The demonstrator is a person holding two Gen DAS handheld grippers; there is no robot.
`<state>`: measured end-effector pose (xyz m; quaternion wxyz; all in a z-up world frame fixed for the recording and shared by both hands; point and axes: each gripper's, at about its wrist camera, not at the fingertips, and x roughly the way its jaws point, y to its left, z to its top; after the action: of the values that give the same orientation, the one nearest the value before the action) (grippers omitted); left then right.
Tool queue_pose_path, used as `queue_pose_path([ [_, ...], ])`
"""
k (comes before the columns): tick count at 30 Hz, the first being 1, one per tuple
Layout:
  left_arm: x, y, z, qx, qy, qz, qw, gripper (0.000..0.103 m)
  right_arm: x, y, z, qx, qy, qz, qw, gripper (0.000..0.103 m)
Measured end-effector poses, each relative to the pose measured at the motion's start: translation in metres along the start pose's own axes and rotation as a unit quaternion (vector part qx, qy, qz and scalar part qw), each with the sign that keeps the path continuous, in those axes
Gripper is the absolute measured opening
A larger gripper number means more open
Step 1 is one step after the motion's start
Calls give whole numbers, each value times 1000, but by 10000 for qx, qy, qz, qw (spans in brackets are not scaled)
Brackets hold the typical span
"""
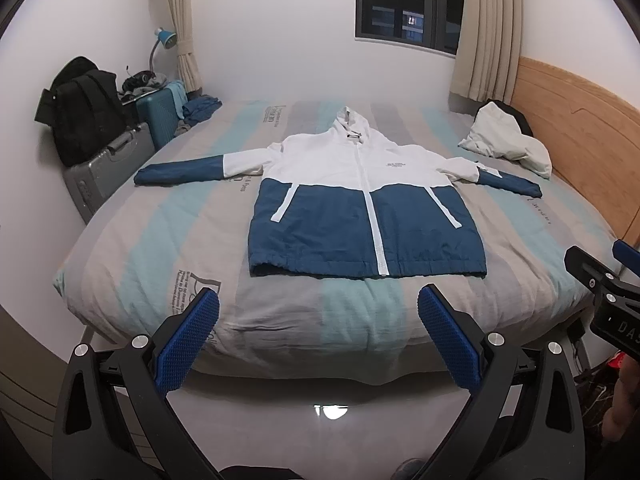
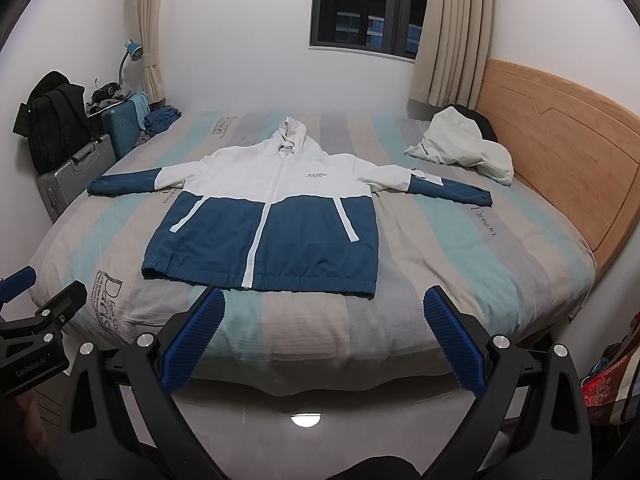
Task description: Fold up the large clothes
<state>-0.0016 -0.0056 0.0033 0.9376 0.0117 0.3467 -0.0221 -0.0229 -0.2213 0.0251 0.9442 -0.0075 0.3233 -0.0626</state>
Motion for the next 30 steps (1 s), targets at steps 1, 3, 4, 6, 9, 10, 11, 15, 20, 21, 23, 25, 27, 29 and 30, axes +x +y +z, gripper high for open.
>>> queue_pose_path([
  [1,0,0,1,-11,1,-5,10000,97,0,0,0,6,1,6,10000,96],
  [3,1,1,1,-7,-6,7,10000,97,-1,0,-1,18,4,13,10000,96],
  [4,0,2,1,3,-12,-2,10000,97,0,-1,-1,26,3,17,10000,96],
  [6,0,3,1,34,-36,-9,10000,97,0,-2,0,34,13,27,10000,96],
  [9,2,6,0,28,-22,-66,10000,97,0,-1,1,35,16,38,10000,96],
  [10,3,7,0,31,-14,-108,9999,97,1,-1,2,49,34,81,9999,96],
  [11,5,8,0,27,11,-152,9999,97,3,-1,2,81,55,164,9998,96],
  [15,20,15,6,-21,25,-218,9998,97,13,0,9,89,23,185,9998,96],
  [20,70,26,24,-13,76,-134,9999,97,54,2,23,136,17,124,9998,96],
  [21,81,27,28,-25,57,-88,9999,97,68,3,27,134,20,101,9999,96],
  [23,111,31,42,-33,63,-80,9999,97,96,4,38,151,19,64,9999,96],
  [25,142,34,56,-42,93,-32,9999,97,130,5,53,138,-8,40,9999,96],
  [27,176,35,75,-55,183,-13,9998,97,161,4,68,139,24,28,9999,96],
  [29,204,34,98,-2,212,8,9998,97,192,-1,87,194,71,37,9998,96],
  [30,215,33,109,22,213,28,9998,97,202,-2,95,189,110,17,9998,96],
])
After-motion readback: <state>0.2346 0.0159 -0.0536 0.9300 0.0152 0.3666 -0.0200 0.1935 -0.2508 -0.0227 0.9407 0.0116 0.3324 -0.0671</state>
